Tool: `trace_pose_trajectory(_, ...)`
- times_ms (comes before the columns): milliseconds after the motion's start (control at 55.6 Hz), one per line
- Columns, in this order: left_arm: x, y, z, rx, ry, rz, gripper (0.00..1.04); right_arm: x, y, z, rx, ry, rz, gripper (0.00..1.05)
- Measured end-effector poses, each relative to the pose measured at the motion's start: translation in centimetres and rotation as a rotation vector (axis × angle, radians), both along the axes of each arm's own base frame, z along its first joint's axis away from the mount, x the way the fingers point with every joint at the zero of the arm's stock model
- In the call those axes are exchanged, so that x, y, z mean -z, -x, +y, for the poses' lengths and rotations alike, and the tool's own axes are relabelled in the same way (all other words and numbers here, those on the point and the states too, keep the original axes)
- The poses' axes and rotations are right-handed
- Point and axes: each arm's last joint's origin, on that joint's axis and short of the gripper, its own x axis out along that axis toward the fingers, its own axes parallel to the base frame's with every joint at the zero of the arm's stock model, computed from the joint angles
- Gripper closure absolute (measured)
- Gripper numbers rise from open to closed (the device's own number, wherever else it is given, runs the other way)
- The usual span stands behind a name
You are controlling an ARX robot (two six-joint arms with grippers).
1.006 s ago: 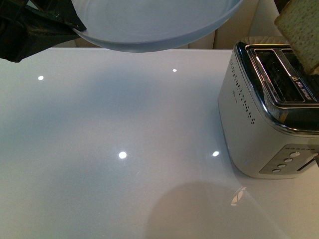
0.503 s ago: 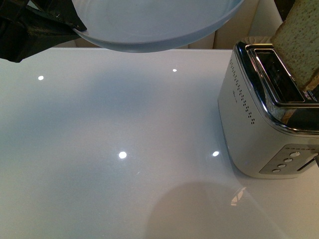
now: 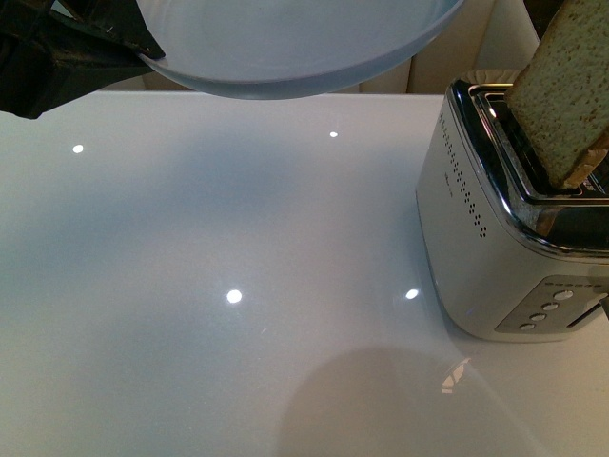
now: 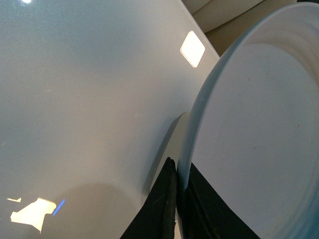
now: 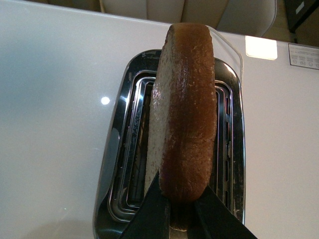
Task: Left arm holds plate, right arm toasts bread
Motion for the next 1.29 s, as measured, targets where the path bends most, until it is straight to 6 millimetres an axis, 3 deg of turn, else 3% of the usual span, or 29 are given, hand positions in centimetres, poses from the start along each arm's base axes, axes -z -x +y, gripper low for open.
trace_pose_trajectory(683,0.0,0.0,0.0,0.0,0.0,0.0,1.02,1.3,0.0,-0.1,0.01,0.017,0.045,1.02)
trace_pose_trajectory(1294,0.0,0.0,0.0,0.0,0.0,0.0,1.02,5.6,-0.4,0.4,-0.007,-0.005,0.108,1.02)
